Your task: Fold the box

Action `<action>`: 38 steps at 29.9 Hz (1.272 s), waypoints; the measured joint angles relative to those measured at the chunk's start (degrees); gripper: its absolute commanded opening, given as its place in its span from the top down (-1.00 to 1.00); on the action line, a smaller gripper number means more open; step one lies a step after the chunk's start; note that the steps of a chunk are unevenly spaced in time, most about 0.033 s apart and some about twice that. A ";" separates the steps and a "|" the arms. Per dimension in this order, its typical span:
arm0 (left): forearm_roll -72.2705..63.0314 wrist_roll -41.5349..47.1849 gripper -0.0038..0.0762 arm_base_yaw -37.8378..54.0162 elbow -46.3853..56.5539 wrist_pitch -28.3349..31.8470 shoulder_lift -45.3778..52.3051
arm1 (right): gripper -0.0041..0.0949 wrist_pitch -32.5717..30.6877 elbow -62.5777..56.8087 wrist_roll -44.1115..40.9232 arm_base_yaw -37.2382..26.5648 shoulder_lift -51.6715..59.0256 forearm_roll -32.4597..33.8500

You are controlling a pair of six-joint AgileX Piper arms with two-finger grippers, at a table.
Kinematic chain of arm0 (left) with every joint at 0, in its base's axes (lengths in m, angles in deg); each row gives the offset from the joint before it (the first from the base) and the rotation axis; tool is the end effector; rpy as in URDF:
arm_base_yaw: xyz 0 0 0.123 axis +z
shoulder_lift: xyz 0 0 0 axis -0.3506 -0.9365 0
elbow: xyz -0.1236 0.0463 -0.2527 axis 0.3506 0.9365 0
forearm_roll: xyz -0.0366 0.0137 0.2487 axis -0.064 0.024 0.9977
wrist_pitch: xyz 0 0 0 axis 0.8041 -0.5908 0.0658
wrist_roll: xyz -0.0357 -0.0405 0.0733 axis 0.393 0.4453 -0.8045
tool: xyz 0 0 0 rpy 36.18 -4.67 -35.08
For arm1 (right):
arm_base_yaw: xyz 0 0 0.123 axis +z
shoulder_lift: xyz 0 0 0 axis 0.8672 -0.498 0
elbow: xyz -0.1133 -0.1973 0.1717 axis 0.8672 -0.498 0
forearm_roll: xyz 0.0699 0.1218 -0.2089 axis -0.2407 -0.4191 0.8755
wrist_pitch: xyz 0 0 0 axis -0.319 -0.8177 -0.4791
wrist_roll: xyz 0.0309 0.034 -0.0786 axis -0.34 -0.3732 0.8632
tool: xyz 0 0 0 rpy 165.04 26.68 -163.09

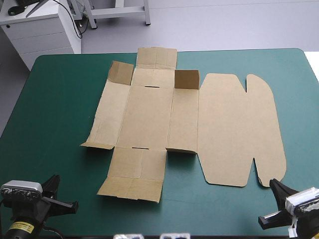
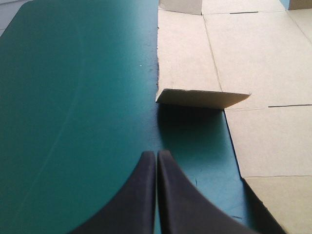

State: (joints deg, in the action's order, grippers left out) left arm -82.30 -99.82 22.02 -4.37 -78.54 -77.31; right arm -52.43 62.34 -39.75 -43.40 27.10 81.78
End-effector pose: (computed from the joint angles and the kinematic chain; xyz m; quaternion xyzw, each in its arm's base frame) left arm 0.0349 -0.0079 0.2724 0.0555 0.8270 -0.0059 0.5594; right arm 0.0152 0.0055 0.2827 -0.1494 0.7940 0.0679 0.5854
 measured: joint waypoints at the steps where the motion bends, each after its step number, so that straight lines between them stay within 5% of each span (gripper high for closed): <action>1: 0.00 0.00 0.92 0.00 0.00 0.00 0.00 | 0.95 0.00 0.00 0.00 0.00 0.00 0.00; 16: 0.00 0.05 0.92 0.00 -4.96 0.48 -5.93 | 0.95 0.00 0.00 0.00 0.00 0.00 0.00; 28: -0.25 0.05 0.91 0.00 -19.49 -1.91 -34.15 | 0.95 0.00 0.00 0.00 0.00 0.00 0.00; 38: -7.21 -7.96 0.91 1.36 -32.81 -10.73 -57.45 | 0.95 0.00 0.00 0.00 0.00 0.00 0.00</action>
State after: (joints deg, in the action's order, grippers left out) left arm -89.52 -107.79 23.38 -37.19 -89.27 -134.76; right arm -52.43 62.34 -39.75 -43.40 27.10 81.78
